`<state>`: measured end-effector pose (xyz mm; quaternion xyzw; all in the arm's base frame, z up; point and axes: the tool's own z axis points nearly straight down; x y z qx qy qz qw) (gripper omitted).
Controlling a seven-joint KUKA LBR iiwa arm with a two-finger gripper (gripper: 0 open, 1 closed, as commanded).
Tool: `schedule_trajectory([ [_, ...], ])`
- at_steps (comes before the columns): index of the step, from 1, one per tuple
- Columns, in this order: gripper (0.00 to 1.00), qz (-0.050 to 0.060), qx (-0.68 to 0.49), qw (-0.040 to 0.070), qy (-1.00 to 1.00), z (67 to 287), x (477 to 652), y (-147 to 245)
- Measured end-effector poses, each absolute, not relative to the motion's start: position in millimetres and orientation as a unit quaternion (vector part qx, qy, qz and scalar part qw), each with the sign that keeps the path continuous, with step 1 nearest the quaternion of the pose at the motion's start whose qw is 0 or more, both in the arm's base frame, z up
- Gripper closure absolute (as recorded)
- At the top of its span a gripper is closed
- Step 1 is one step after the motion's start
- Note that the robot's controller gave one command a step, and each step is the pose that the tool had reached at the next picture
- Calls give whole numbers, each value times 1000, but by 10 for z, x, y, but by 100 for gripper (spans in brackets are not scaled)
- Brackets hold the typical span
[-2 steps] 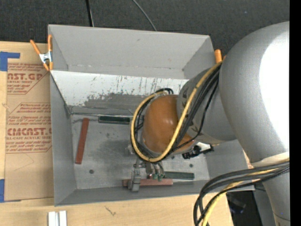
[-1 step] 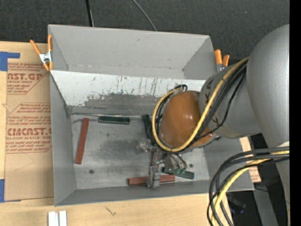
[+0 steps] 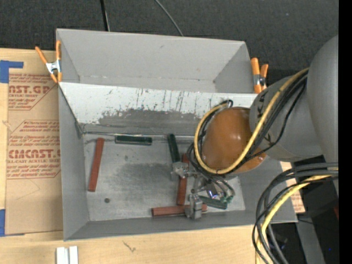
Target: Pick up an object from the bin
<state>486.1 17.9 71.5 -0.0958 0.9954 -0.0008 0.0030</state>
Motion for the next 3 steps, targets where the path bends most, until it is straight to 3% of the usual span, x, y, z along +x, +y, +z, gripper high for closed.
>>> schedule_trajectory([
  [1,100,0,-97,-1,995,718,4838,-179],
  [2,100,0,-97,-1,995,718,4837,-179],
  [3,100,-1,-131,4,991,2636,4908,-277],
])
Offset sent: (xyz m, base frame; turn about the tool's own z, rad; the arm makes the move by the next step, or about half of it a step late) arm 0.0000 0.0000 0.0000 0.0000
